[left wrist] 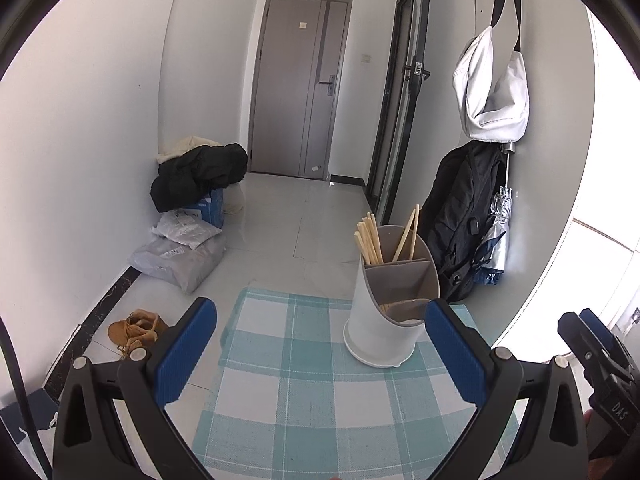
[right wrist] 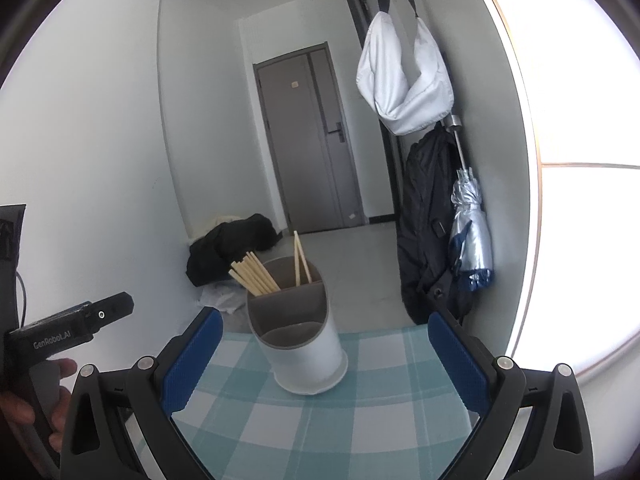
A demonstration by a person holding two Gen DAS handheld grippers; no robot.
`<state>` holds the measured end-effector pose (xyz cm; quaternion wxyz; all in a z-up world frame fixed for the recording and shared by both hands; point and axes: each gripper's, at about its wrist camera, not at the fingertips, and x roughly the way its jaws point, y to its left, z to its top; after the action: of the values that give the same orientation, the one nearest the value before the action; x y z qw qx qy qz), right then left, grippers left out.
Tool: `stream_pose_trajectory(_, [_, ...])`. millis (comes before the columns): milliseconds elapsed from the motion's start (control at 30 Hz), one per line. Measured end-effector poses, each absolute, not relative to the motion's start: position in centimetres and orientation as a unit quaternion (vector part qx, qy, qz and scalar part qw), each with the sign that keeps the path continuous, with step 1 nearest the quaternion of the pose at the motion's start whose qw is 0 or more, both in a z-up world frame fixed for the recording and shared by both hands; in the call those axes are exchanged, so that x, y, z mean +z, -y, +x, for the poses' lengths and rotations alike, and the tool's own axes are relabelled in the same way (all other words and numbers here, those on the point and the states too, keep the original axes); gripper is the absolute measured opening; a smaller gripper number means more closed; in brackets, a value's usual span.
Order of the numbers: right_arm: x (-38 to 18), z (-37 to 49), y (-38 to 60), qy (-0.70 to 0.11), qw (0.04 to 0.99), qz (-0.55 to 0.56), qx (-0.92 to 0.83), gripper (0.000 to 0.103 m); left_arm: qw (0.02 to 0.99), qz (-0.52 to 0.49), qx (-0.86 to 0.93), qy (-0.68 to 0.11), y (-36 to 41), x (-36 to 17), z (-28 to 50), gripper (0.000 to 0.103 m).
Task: Organize utensils
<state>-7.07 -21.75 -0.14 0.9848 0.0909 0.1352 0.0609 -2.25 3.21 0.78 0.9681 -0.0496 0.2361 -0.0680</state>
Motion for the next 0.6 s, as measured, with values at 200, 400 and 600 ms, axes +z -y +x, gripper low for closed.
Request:
stream_pose_trajectory(200, [-0.25,-6.93,21.5,-0.137,0.984,0.092,0.065,0.103,0.972,-0.027,-0.069,-0.221,-2.33,1.01,-2.92,0.101])
stream_pose_trajectory(400, [-0.29,-6.97,21.65,-0.137,0.984,0.094,0.067,0.103,0.971,-0.026,-0.062,-0.229,-2.26,0.78,-2.57,0.101])
stream_pose_trajectory(600, [-0.21,-7.13,21.84,-0.134,0.984,0.096,0.067,0.103,0.97,-0.025,-0.064,-0.233,-2.02,0.68,-2.48,0.101])
